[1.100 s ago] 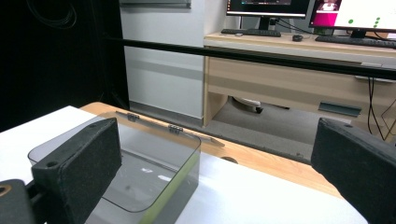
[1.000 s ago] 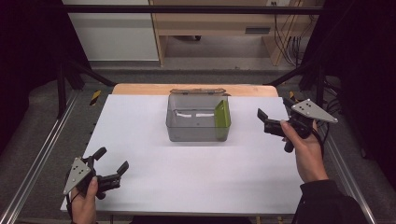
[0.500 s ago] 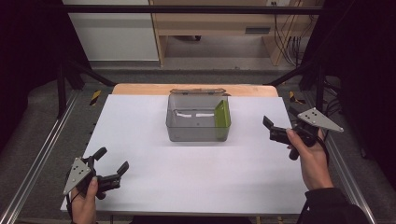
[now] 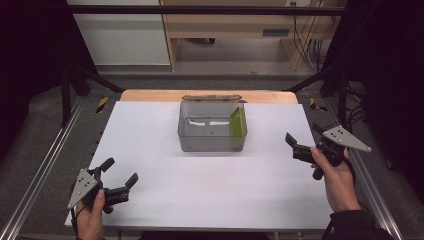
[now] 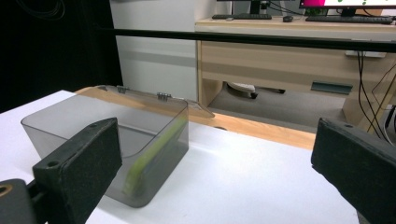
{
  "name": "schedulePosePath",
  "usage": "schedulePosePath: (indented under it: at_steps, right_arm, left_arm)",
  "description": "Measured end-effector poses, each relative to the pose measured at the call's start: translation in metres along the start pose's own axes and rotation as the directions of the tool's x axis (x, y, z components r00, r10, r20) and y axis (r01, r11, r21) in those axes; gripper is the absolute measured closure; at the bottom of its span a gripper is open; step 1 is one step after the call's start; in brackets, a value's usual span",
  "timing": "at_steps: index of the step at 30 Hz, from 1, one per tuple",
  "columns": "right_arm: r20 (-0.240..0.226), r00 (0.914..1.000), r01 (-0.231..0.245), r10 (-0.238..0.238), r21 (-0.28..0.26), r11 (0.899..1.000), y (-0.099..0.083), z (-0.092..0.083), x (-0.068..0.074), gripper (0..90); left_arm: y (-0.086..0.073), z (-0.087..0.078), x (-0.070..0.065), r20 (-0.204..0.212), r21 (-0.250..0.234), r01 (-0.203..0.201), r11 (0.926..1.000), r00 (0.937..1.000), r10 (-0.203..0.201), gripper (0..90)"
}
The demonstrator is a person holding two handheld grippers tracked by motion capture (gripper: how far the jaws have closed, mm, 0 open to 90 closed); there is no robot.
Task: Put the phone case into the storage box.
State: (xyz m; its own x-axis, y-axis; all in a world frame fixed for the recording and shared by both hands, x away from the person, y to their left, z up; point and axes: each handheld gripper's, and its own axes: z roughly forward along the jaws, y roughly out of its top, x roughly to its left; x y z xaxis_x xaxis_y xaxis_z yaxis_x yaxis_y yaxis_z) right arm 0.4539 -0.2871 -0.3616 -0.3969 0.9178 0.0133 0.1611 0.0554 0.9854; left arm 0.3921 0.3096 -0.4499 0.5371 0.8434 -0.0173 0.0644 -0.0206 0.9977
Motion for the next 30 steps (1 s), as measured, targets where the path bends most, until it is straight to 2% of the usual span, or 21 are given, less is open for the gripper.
schedulePosePath:
  at_steps: [15, 30]
  right_arm:
    - [-0.001, 0.9999, -0.017, 0.017, 0.006, 1.0, -0.022, -0.012, -0.004, 2.1]
    - [-0.021, 0.9997, 0.014, -0.014, 0.038, 0.999, -0.046, -0.019, 0.003, 2.3]
  left_arm:
    - [0.0, 0.0, 0.0, 0.001, -0.003, 0.002, 1.0, 1.0, -0.002, 1.0]
    - [0.0, 0.0, -0.001, 0.0, -0.001, 0.0, 1.0, 1.0, 0.0, 1.1]
